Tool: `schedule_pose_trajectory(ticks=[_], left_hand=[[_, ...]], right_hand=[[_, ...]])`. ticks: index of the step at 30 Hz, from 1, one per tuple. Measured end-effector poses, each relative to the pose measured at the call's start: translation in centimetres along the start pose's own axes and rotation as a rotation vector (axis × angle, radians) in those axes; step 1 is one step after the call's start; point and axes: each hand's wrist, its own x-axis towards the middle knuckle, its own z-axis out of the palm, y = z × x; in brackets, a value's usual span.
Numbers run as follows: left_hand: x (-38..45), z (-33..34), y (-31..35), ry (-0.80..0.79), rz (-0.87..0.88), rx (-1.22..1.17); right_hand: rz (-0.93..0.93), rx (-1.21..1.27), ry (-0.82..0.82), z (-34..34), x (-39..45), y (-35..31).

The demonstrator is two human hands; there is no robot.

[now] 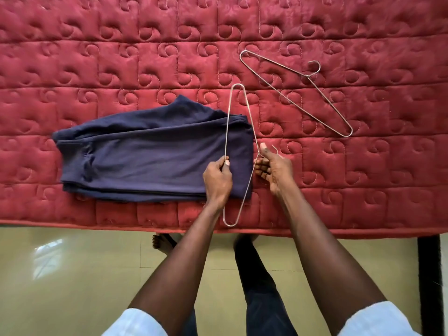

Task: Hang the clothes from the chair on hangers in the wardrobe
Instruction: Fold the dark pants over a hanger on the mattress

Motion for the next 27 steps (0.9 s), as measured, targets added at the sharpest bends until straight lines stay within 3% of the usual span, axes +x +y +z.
schedule_pose_trajectory(ticks=[4,7,14,19,24,27], left_hand=[[-0.7,0.0,1.5,0.045,0.029,0.213],[-1.2,1.0,2.9,0.132,0.25,0.381],[0.5,3.2,6.9,-0.137,0.185,0.754],[0.9,4.8,7.5,-0.262,0.141,0.964],[0.8,3.5,8.4,-0.33,0.116,0.901],[1.3,1.0,8.3,-0.358,0.231,0.813]], right_hand=[[-0.068,-0.1,-0.009,-0.1,0.1,0.2],[-0.14,-0.198,-0.085,-0.9,0.4,0.3],[-0.308,-0.53,-0.188,-2.2,1.7,-1.4],[-0.294,-0.565,-0.209,-2.7,2.0,-1.0],[-0.243,-0.437,-0.283,-2.8,1.5,-0.4],[-0.218,-0.327,-0.296,-2.3,0.6,-0.1]])
